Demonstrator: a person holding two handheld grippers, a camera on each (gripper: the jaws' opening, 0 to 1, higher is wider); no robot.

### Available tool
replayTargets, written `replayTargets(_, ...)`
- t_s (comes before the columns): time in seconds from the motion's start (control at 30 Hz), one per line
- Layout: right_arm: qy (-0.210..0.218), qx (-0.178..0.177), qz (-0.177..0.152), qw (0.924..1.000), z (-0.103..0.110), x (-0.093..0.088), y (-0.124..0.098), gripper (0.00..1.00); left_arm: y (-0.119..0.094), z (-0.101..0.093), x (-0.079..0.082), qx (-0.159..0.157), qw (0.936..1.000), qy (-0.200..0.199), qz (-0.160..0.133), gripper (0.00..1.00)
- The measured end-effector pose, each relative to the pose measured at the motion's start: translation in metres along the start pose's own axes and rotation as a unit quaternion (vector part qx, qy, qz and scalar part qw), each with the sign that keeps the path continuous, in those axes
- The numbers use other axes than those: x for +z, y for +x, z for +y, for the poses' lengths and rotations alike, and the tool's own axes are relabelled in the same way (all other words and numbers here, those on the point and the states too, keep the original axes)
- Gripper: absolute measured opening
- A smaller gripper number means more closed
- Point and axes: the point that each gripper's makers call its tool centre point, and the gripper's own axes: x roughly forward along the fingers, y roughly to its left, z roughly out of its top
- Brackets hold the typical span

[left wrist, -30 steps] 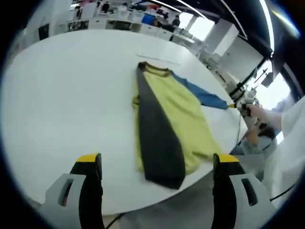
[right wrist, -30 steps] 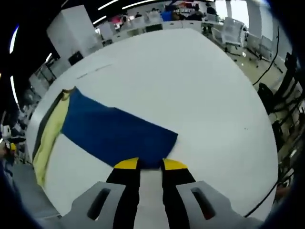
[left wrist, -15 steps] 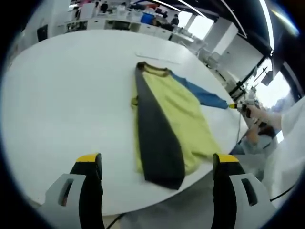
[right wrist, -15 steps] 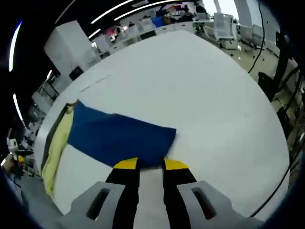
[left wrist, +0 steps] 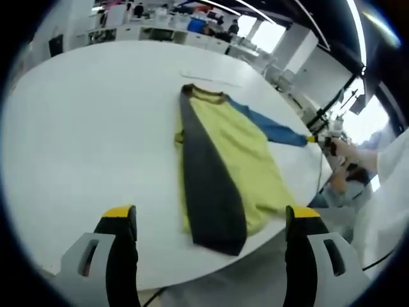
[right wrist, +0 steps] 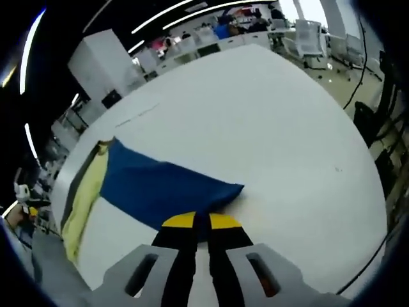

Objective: Fold the garment on the visible template until the final outline fits inside the template.

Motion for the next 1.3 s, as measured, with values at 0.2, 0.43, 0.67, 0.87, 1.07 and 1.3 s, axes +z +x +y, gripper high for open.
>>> replayTargets(0.2,-0.011,-0.025,0.02,0.9994,-0.007,-0.012,0.002,0.03,-0.002,0.001,-0.001,0.002,1.0,-0.002,-0.001,0.93)
replayTargets(0.43,-0.035,-0.059,0.04,0.9969,-0.004,-0.019,0.001,0.03,-0.003,0.001,-0.001,0.003,1.0,-0.002,-0.003,0.93)
replayTargets(0.67,-0.084,-0.107,0.024,0.9904,-0.011,-0.004,-0.012,0.08,-0.002,0.002,-0.001,0.003,1.0,-0.002,-0.004,0.93)
replayTargets(0.87,-0.121,-0.09,0.007,0.9885,0.033,0.011,-0.023,0.12,-0.002,0.0,0.002,0.0,1.0,0.0,-0.009,0.93)
replayTargets(1.07,-0.125,-0.065,-0.021,0.9898,0.066,0.025,-0.031,0.19,-0.004,-0.002,0.005,-0.006,0.9998,0.002,-0.019,0.94)
replayTargets(1.3,-0.135,-0.052,-0.024,0.9892,0.084,0.022,-0.035,0.33,-0.009,-0.002,0.004,-0.01,0.9997,0.005,-0.024,0.94)
